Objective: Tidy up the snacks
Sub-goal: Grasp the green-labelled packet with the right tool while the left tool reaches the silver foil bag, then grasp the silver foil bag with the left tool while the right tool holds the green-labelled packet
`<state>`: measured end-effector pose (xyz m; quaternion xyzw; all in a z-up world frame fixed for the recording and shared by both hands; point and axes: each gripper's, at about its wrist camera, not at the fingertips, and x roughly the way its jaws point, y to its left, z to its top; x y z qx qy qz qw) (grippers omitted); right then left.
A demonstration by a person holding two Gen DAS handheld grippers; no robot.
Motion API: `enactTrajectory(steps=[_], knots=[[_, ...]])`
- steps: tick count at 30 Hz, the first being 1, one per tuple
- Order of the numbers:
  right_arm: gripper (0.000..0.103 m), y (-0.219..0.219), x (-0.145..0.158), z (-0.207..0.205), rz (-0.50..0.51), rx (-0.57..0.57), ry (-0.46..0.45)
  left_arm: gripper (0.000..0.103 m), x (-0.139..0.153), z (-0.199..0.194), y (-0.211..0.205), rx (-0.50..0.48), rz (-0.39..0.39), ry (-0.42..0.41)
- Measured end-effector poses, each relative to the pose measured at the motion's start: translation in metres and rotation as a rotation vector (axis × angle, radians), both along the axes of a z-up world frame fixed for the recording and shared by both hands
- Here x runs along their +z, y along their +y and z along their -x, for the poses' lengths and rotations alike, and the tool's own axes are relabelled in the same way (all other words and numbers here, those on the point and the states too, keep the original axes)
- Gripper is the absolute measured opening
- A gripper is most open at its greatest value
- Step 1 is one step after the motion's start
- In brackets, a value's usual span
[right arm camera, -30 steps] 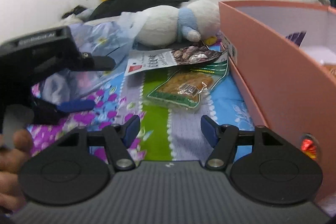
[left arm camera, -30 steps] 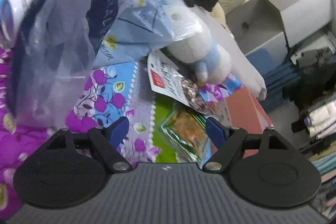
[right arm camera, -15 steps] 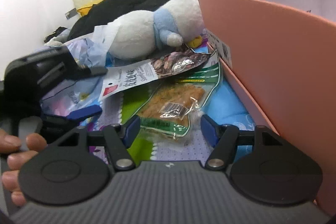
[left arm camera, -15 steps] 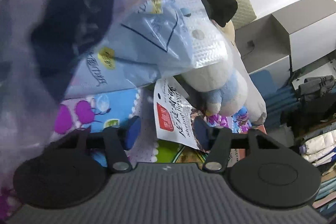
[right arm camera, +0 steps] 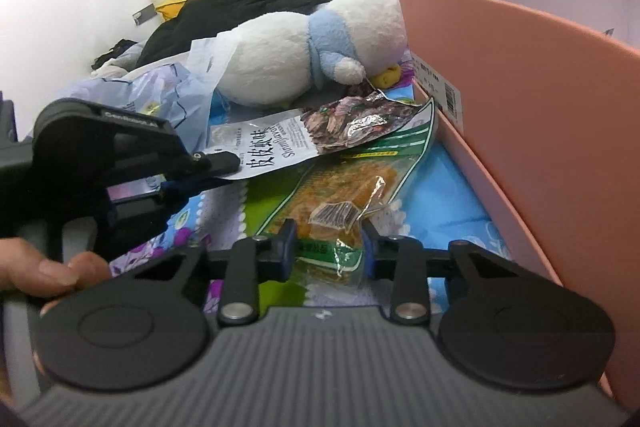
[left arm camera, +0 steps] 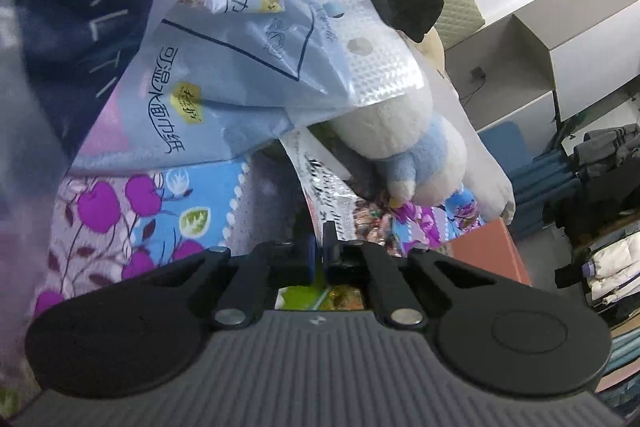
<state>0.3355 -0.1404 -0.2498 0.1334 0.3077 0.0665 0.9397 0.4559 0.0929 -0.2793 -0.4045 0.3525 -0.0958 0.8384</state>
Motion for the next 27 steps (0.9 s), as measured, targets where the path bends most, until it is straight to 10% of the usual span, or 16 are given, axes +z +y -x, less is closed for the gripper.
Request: enactTrajectory(steps=[27], knots=[[0.022, -0.035, 0.032, 0.137, 0.076, 0.117, 0.058, 0.003, 0.052, 0.197, -0.017, -0.011, -0.073, 0.035]])
